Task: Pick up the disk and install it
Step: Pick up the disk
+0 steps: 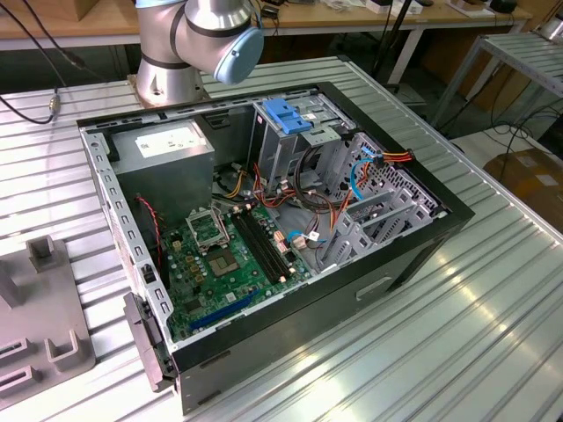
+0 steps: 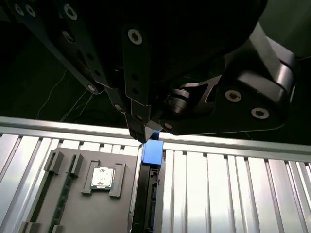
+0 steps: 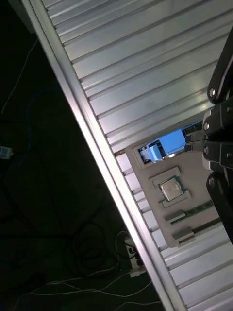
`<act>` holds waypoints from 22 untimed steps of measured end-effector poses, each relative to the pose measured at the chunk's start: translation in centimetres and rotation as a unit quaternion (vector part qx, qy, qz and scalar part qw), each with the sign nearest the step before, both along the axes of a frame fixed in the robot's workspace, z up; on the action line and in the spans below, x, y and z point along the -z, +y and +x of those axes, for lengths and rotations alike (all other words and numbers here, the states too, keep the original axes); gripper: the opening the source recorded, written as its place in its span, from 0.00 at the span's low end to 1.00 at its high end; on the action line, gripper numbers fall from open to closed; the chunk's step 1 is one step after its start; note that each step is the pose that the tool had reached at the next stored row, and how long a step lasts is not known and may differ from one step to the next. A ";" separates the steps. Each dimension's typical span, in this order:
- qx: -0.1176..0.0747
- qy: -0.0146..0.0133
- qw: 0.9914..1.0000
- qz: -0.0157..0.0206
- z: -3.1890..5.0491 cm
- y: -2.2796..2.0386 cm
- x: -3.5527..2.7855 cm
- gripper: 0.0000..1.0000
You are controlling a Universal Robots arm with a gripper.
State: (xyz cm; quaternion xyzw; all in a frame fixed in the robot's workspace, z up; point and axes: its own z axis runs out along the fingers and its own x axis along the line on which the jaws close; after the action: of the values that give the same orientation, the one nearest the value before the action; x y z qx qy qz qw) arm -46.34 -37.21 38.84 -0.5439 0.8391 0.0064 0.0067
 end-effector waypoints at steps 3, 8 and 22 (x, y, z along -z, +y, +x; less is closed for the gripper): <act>-0.030 0.000 1.000 0.000 0.00 -0.01 0.11 0.17; -0.107 -0.005 0.994 -0.001 0.00 -0.01 0.68 0.40; -0.113 -0.006 0.994 -0.001 0.00 -0.01 1.20 0.47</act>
State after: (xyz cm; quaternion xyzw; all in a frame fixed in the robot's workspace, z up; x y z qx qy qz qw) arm -46.34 -37.22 37.64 -0.6356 0.7720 0.0036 0.0103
